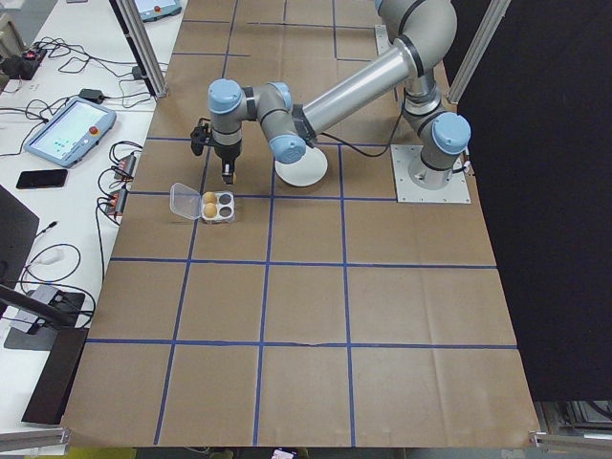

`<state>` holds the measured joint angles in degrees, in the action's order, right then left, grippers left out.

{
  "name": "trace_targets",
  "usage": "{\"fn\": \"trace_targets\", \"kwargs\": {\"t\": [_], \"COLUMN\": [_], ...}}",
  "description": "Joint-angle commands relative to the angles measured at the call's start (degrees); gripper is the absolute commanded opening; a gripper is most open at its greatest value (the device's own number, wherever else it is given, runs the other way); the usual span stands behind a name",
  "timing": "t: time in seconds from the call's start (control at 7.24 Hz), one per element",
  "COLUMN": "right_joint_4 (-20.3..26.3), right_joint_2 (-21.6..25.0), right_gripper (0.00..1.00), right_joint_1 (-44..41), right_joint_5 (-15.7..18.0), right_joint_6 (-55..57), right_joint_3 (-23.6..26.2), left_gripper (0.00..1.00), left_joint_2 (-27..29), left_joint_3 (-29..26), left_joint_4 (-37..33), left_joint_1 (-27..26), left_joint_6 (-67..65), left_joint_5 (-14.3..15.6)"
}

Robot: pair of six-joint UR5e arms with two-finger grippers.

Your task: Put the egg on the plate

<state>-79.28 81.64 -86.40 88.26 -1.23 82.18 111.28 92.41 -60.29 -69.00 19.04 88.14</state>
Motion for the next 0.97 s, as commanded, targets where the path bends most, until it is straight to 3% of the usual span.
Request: {"fn": "trace_targets", "kwargs": {"t": [0.0, 0.14, 0.41, 0.55, 0.69, 0.83], "right_joint_4": [0.00, 0.00, 0.00, 0.00, 0.00, 0.00], "right_joint_2": [-0.08, -0.08, 0.01, 0.01, -0.08, 0.01], "right_gripper": [1.00, 1.00, 1.00, 1.00, 1.00, 1.00], "right_joint_1": [0.00, 0.00, 0.00, 0.00, 0.00, 0.00], "right_joint_5": [-0.02, 0.07, -0.02, -0.02, 0.07, -0.02], "right_joint_6": [0.00, 0.00, 0.00, 0.00, 0.00, 0.00], "right_joint_3": [0.00, 0.00, 0.00, 0.00, 0.00, 0.00], "left_gripper": [0.25, 0.25, 0.25, 0.26, 0.29, 0.55], "left_joint_2": [-7.36, -10.00, -14.06, -12.59, -12.58, -12.23], "left_joint_3": [8.62, 14.58, 27.60, 31.05, 31.60, 31.61], "left_joint_4": [-1.14, -1.14, 4.00, 9.26, 10.18, 10.02], "left_joint_1": [-6.46, -9.46, -9.75, -9.66, -9.57, -9.57], "left_joint_6": [-8.27, -11.19, -11.04, -10.95, -10.86, -10.78], "left_joint_5": [0.37, 0.46, 0.19, 0.28, 0.45, 0.46]}}
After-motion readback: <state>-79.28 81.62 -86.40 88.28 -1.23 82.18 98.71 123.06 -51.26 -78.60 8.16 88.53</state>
